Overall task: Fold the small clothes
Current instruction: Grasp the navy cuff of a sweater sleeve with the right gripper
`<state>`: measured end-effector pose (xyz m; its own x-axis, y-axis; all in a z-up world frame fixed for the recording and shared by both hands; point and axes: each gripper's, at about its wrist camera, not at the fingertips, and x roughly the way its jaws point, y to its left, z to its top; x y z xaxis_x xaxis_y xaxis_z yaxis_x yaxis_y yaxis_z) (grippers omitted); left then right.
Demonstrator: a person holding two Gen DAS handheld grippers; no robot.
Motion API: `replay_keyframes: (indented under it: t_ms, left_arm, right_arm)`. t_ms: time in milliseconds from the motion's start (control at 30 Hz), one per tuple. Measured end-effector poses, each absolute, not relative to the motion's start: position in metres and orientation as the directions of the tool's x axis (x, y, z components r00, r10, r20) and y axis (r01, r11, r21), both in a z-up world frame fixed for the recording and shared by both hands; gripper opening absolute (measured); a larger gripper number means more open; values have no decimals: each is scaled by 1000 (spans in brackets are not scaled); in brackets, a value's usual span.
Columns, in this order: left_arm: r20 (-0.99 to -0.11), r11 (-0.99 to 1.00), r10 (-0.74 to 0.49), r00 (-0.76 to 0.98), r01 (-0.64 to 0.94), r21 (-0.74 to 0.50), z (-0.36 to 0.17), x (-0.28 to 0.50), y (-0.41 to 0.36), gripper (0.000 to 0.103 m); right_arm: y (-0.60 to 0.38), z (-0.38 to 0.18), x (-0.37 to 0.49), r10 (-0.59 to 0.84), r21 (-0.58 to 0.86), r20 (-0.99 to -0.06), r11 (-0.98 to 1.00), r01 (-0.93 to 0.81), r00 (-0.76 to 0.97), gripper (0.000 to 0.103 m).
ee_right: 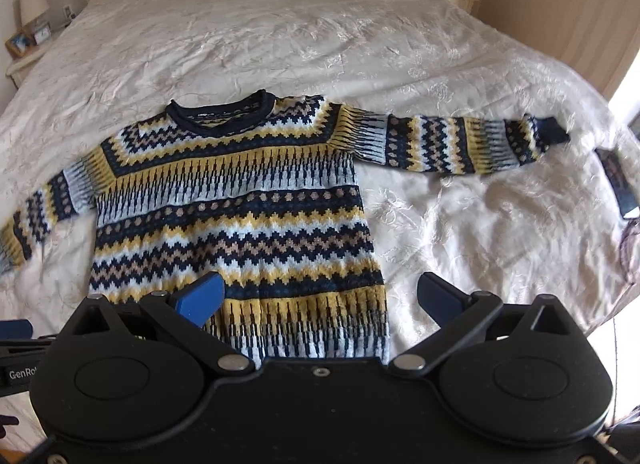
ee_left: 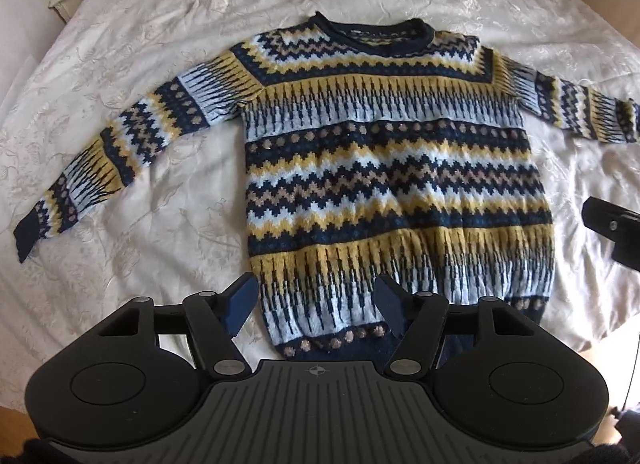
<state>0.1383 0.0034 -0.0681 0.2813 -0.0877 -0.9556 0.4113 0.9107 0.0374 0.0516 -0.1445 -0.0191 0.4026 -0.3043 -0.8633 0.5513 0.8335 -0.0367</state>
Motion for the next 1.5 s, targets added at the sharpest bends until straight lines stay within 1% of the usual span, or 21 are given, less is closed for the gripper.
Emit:
replay_keyframes:
  t_ms: [100,267,333,400,433,500,533,600,633,700,767,800,833,900,1033,1100,1200,1300,1367,1467,1500]
  left_arm:
    - [-947,914,-86,310,404,49,-65,146,-4,63]
    - [-947,911,-2,323,392,132,-69,167,-32,63]
    - [-952,920,9,305,371,127,-74,175,-42,63]
    - [-960,935,-7,280,341,93,-76,181,-53,63]
    - [-962,943,-12,274,323,80,-75,183,-59,63]
    - [-960,953,2,279,290,86,-74,186,-75,63]
    - [-959,954,-6,285,290,80,-73,187,-84,61]
    - [-958,958,-22,287,279,62,-72,188,-99,56]
    - [-957,960,-47,286,276,35,-70,188,-106,51]
    - [-950,967,-85,302,254,-6,-66,186,-118,49]
    - [-931,976,-89,354,220,-10,-61,182,-129,49]
    - [-922,977,-91,376,213,-9,-58,180,-134,49]
    - [-915,977,-93,393,211,-8,-57,179,-140,49]
    - [-910,979,-91,404,206,-7,-55,180,-151,49]
    - [-932,981,-112,346,185,-49,-59,187,-163,49]
    - [-935,987,-115,335,144,-70,-60,187,-164,49]
    - [-939,990,-63,339,143,-15,-61,187,-173,49]
    - [-932,989,-45,360,145,8,-56,187,-178,49]
    - [-928,990,-39,370,137,13,-54,187,-181,49]
    - [-921,989,-3,389,140,56,-50,188,-188,49]
    - [-917,989,-1,400,138,59,-49,188,-188,49]
  right_arm:
    - [-168,-25,51,-300,3,-864,801,599,404,102]
    - [-214,-40,57,-340,-35,-857,787,615,386,102]
    - [-237,-48,62,-361,-71,-853,795,603,376,102]
    - [-265,-55,66,-353,-68,-853,806,588,385,101]
    - [-281,-58,67,-338,-51,-856,808,587,391,96]
    - [-319,-62,69,-289,13,-861,810,586,419,92]
    - [-338,-64,69,-267,46,-860,808,588,434,92]
    - [-375,-67,69,-245,101,-852,790,605,463,92]
    - [-394,-68,68,-233,131,-846,781,611,479,92]
    - [-430,-70,67,-225,169,-836,762,625,501,92]
    - [-466,-73,67,-243,169,-836,738,653,491,91]
    - [-483,-75,66,-253,168,-836,727,666,488,89]
    - [-499,-77,65,-267,164,-834,716,679,483,84]
    - [-531,-80,60,-298,158,-828,687,709,474,77]
    - [-584,-94,52,-341,146,-837,615,775,428,66]
    - [-604,-102,47,-348,144,-847,578,803,402,64]
    - [-628,-114,40,-365,135,-858,521,843,363,63]
    - [-643,-125,34,-342,188,-860,480,857,380,63]
    - [-656,-134,32,-318,239,-855,459,856,409,61]
    - [-664,-142,31,-298,299,-845,425,854,444,47]
    - [-666,-144,31,-290,315,-844,414,854,451,34]
